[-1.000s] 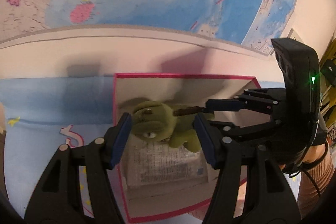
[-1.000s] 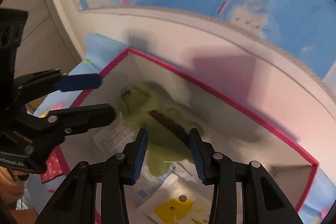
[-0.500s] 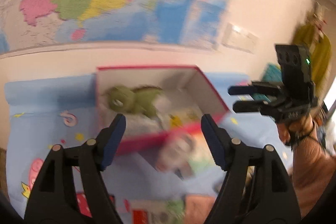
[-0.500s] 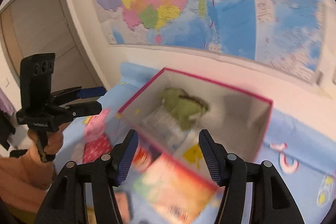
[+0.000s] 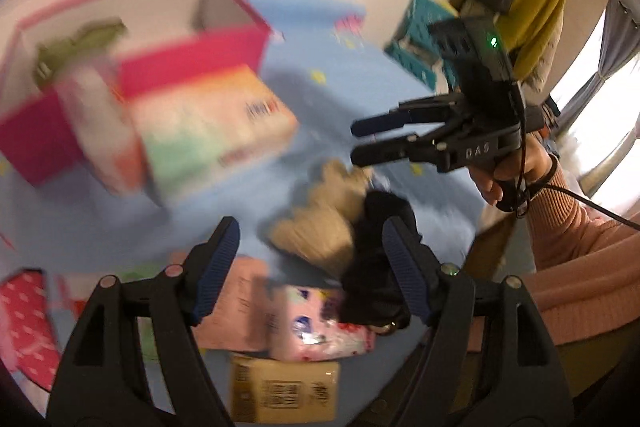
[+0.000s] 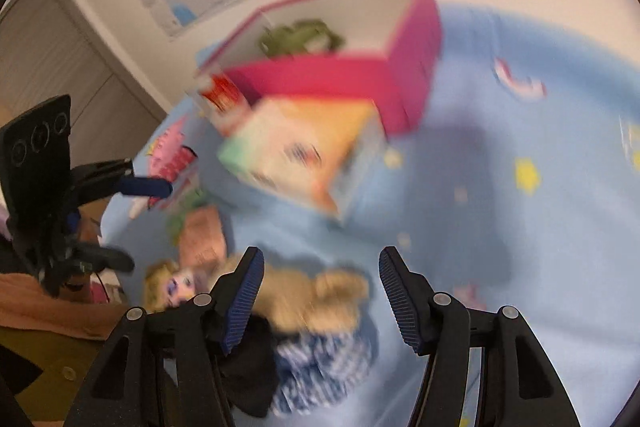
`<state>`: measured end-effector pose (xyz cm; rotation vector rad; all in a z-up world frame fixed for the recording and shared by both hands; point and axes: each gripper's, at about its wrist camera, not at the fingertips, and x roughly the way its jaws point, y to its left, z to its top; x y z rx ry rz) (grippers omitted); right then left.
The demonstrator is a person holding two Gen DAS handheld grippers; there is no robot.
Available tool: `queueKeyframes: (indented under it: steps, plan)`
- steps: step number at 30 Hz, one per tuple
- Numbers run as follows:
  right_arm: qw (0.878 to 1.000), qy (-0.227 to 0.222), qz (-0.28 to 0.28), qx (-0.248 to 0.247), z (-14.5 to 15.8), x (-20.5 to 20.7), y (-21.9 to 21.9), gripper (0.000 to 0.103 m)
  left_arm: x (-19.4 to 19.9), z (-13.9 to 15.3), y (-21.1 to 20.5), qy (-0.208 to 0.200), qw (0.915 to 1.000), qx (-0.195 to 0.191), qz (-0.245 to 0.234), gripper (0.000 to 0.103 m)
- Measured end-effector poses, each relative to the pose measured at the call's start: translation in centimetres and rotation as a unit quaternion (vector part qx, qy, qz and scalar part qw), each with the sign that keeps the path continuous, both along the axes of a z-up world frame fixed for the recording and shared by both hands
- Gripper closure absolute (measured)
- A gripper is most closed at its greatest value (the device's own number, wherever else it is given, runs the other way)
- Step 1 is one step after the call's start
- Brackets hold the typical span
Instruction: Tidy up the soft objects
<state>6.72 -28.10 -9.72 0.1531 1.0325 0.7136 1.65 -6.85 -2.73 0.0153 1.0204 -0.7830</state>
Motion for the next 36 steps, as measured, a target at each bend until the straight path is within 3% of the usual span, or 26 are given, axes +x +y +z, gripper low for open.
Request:
queueKeyframes:
  steps: [8,13,16,22,26,36]
  plan:
    - [0.999,0.025,-0.002,0.043,-2.1,-1.0,-0.6,0.054,1.8,-2.7,-0.6,0.093,0.9955,-0.018,-0.009,0.028]
    - [0.998,0.02,-0.007,0.051,-2.4,-1.0,-0.5,0.076,2.2,-3.8,-1.1,0.132,0.9909,-0.025,-0.01,0.03]
    - [0.999,0.01,-0.01,0.051,-2.1,-1.3,-0.5,0.08,2.2,-4.1,-1.1,0.152,0.9875,-0.04,-0.014,0.036]
    - [0.998,-0.033,-0.019,0.058,0.4,-1.9,-0.4,0.083,3.3,-4.8,-1.3,0.17,0.9845,-0.044,0.002,0.063]
    - [0.996,-0.057,-0.019,0.067,2.4,-1.7,-0.3,0.083,3.6,-4.3,-1.1,0.166,0.9843,-0.059,0.012,0.066]
    - [0.986,-0.142,-0.007,0.081,8.5,-0.1,0.9,0.083,4.7,2.7,0.6,0.07,0.9939,-0.072,0.046,0.066]
